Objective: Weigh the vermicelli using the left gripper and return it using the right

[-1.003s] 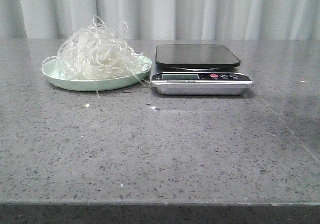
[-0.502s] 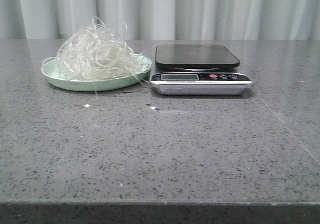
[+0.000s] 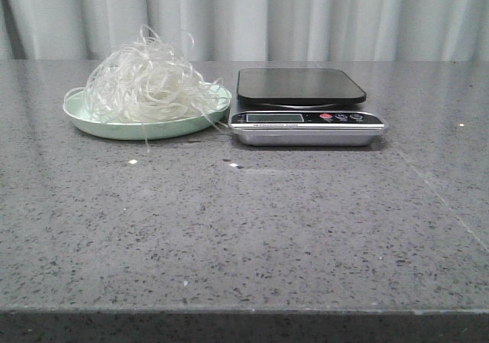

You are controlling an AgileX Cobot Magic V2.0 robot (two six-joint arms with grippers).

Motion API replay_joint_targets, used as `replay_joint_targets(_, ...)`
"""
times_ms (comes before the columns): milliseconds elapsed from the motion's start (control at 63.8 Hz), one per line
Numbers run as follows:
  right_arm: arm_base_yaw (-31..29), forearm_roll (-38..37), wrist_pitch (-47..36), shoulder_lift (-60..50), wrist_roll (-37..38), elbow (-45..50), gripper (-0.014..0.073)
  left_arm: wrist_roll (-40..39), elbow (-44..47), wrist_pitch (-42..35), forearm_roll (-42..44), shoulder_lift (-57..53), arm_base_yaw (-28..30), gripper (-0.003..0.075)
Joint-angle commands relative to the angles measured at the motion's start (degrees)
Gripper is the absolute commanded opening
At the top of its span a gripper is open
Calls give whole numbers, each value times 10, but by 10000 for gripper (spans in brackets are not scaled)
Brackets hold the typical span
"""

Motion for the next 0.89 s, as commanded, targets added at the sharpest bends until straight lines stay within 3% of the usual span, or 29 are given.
replay_joint_targets(0, -3, -5, -42, 7, -4, -14, 169, 0, -14, -48, -4, 7, 0, 134)
replay_joint_targets(580, -3, -5, -42, 7, -4, -14, 169, 0, 5, -49, -4, 7, 10, 134)
replay_joint_targets(737, -3, -5, -42, 7, -4, -14, 169, 0, 54, -69, 17, 7, 81, 134)
replay_joint_targets(878, -3, -5, -42, 7, -4, -14, 169, 0, 121, -156, 26, 1, 183, 134)
